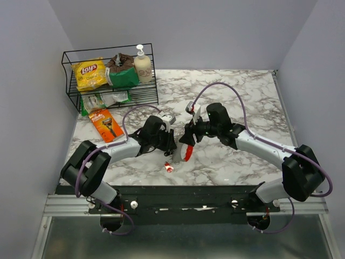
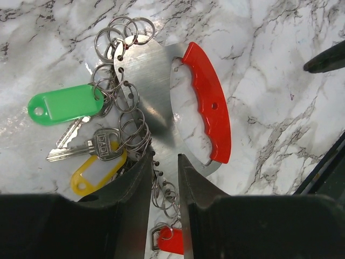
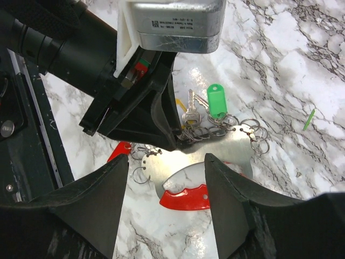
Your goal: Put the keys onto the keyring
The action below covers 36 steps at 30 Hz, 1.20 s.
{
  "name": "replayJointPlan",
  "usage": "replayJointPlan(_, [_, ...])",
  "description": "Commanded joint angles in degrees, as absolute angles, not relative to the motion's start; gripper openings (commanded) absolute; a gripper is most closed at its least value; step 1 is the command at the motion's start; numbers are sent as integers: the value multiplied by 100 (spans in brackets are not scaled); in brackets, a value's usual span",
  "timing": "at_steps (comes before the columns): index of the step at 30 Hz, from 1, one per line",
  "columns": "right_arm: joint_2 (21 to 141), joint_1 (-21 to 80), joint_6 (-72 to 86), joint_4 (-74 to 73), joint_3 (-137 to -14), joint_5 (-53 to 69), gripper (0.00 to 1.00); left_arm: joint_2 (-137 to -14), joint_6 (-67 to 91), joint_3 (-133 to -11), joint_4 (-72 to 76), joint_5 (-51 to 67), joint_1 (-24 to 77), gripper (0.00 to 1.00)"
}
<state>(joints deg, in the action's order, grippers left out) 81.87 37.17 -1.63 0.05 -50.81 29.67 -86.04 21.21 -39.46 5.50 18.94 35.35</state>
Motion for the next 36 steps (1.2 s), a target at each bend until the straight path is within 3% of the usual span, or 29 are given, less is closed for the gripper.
replayJointPlan(1, [8218, 3665, -149, 123, -5080, 2971, 66, -8798, 2136, -4017, 686, 2013, 3516, 36])
replayJointPlan(13, [8244, 3639, -158, 123, -5080, 3032, 66, -8166, 2118, -3709, 800, 1723, 3516, 45])
replayJointPlan(24, [8271, 3630, -167, 114, -5063, 3059, 67, -8534, 2127, -3735, 677, 1696, 3481, 38])
replayJointPlan(33, [8262, 3621, -167, 114, -5045, 3138, 67, -8745, 2127, -3753, 764, 1705, 3445, 38])
replayJointPlan(36, [8262, 3621, -176, 114, -5054, 3138, 67, -8771, 2136, -3727, 852, 1766, 3454, 33])
